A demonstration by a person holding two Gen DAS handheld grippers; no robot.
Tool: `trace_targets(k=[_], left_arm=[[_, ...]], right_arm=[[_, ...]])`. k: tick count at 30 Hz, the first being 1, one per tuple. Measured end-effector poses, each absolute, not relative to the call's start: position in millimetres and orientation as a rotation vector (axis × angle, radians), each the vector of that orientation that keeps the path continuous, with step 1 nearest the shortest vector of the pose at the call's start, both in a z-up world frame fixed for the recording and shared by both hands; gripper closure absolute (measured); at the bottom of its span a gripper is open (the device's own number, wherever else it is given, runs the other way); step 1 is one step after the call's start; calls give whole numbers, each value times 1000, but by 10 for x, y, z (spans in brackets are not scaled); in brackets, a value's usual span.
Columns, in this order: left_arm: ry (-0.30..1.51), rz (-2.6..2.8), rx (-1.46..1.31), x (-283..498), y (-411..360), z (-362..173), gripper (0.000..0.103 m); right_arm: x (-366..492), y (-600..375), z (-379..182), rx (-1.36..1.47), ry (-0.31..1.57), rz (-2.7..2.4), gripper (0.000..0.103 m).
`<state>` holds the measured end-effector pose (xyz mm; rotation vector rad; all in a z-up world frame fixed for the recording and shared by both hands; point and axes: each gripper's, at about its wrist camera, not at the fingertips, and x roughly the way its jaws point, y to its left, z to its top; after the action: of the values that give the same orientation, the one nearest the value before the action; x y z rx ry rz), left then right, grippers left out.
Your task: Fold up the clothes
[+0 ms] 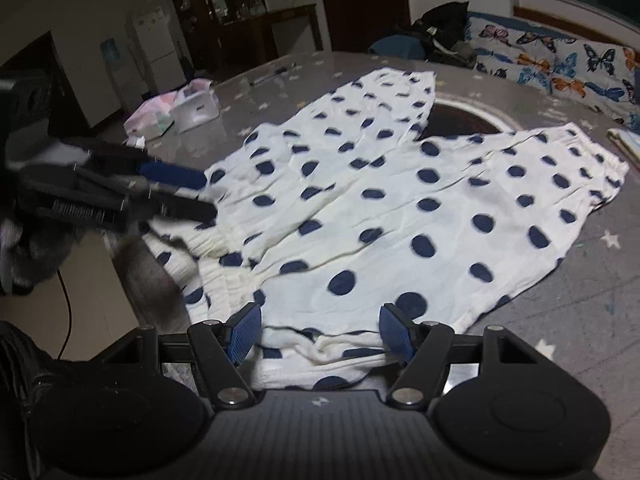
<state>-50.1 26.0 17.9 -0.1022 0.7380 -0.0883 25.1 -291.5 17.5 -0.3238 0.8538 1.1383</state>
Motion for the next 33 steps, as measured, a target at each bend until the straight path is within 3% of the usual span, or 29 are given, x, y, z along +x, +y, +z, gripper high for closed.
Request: trace_targets(k=[9, 17, 27, 33], left_arm=[[735, -309, -5, -462, -334, 133, 30], [728, -425, 159, -373, -815, -57, 32], [772, -445, 152, -155, -798, -249, 89], [778, -458, -15, -56, -515, -115, 93]], right_arm=[[616, -3201, 322, -261, 807, 976, 36], [1060, -3397, 286, -172, 817, 829, 36], [1802, -3407, 198, -69, 829, 693, 48], [2445, -3316, 81, -20, 837, 588, 58]])
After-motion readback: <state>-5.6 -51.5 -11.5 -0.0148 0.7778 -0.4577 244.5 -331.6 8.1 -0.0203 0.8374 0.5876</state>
